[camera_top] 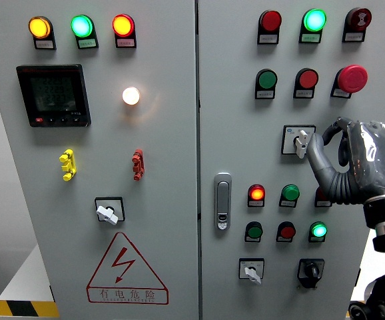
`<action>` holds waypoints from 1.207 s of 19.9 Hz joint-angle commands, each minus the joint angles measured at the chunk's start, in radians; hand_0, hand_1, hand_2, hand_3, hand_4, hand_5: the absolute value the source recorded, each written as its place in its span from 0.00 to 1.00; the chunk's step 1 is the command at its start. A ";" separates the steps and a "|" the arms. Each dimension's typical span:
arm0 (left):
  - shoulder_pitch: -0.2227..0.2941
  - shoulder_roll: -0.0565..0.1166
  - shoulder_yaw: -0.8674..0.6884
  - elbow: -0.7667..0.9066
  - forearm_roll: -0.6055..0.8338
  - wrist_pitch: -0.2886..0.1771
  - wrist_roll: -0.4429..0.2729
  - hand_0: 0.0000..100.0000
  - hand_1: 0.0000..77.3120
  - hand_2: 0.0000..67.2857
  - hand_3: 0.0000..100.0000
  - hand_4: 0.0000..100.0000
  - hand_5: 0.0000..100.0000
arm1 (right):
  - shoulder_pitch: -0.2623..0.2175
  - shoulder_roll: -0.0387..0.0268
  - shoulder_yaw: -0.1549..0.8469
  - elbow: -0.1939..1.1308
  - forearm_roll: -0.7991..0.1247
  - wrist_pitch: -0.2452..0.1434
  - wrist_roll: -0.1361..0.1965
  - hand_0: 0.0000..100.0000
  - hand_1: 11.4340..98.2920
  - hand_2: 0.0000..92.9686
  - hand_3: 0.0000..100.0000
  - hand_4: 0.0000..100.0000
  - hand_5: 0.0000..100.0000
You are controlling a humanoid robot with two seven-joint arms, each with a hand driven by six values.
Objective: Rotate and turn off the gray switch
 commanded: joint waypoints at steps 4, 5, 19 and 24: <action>0.000 0.000 0.000 0.000 0.000 0.000 0.000 0.84 0.00 0.20 0.19 0.08 0.11 | -0.089 -0.0016 0.026 0.103 -0.001 0.006 0.102 0.00 0.25 0.47 0.64 0.52 0.84; 0.001 0.000 0.000 0.000 -0.001 0.000 0.000 0.84 0.00 0.20 0.19 0.08 0.11 | -0.098 -0.0016 0.039 0.114 0.001 0.006 0.115 0.00 0.25 0.44 0.55 0.43 0.73; 0.000 0.000 0.000 0.000 0.000 0.000 0.000 0.85 0.00 0.20 0.19 0.08 0.11 | -0.232 -0.0016 0.103 0.313 0.001 0.070 0.248 0.00 0.27 0.11 0.16 0.11 0.30; 0.000 0.000 0.000 0.000 0.000 0.000 0.000 0.85 0.00 0.20 0.19 0.08 0.11 | -0.249 -0.0016 0.155 0.356 -0.006 0.073 0.326 0.00 0.27 0.11 0.13 0.10 0.26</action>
